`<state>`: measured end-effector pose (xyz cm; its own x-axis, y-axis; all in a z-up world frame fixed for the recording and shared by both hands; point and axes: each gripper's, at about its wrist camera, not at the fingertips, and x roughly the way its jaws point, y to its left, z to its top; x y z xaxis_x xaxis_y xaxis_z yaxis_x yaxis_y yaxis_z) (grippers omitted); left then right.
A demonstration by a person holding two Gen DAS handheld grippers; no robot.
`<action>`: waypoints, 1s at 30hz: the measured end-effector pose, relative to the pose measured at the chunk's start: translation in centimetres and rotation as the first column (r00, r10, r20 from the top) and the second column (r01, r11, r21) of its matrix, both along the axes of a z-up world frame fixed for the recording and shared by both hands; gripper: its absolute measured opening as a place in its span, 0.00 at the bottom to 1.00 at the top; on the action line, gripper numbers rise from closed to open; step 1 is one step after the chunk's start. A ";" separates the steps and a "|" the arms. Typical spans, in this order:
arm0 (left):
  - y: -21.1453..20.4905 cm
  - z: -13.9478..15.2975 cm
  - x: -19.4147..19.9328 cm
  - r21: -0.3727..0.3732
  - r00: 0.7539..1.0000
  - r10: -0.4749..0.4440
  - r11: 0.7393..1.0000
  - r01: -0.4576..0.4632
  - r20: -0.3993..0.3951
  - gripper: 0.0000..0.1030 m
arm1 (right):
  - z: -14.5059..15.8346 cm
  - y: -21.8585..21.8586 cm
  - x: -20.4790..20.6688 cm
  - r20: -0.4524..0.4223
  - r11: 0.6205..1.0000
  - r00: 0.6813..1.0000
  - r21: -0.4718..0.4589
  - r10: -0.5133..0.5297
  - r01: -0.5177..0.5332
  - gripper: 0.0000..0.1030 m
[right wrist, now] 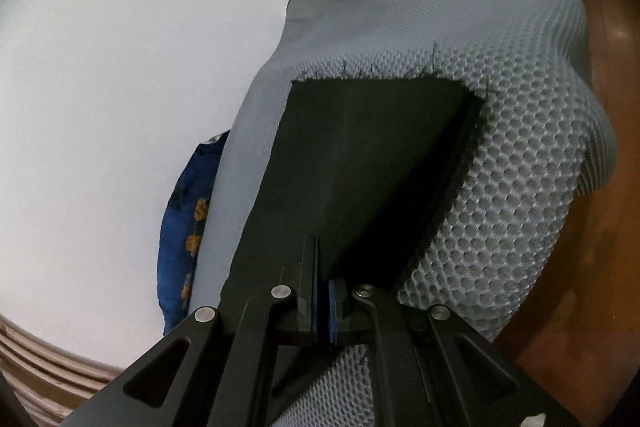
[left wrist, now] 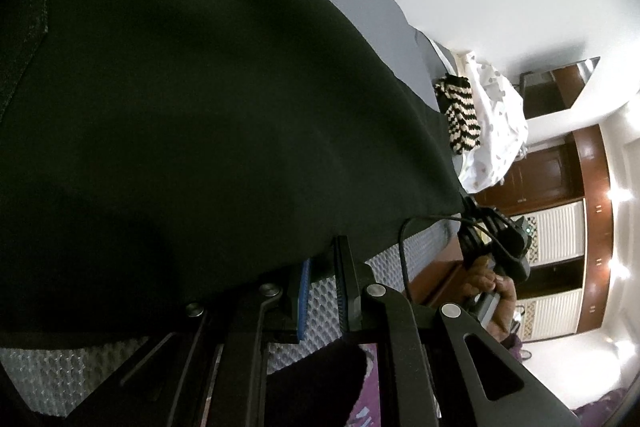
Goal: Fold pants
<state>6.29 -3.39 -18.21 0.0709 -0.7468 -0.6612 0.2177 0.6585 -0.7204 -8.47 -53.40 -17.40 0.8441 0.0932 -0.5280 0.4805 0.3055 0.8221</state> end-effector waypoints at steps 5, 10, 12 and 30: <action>-0.4 0.1 -0.1 0.018 1.000 -0.024 1.000 0.023 0.018 0.11 | -0.5 -0.3 -0.1 -0.010 1.000 1.000 0.009 0.009 -0.009 0.05; -0.8 0.6 -0.5 0.030 0.999 -0.045 0.999 0.044 0.030 0.11 | -2.2 -1.1 -1.2 0.031 0.986 0.999 0.164 -0.017 0.012 0.11; -1.1 0.9 -0.6 0.035 0.997 -0.063 0.997 0.062 0.037 0.11 | -2.1 -1.0 -1.6 0.057 0.976 0.998 0.218 -0.015 0.002 0.20; -2.5 3.1 -2.2 -0.017 0.980 -0.178 0.983 0.180 0.092 0.14 | -0.2 6.1 0.8 0.084 0.950 0.972 0.210 0.218 -0.231 0.22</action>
<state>4.10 -5.88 -15.11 -0.0076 -0.7693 -0.6388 0.3947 0.5847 -0.7088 -7.67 -47.27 -17.55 0.8171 0.3910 -0.4236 0.3684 0.2110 0.9054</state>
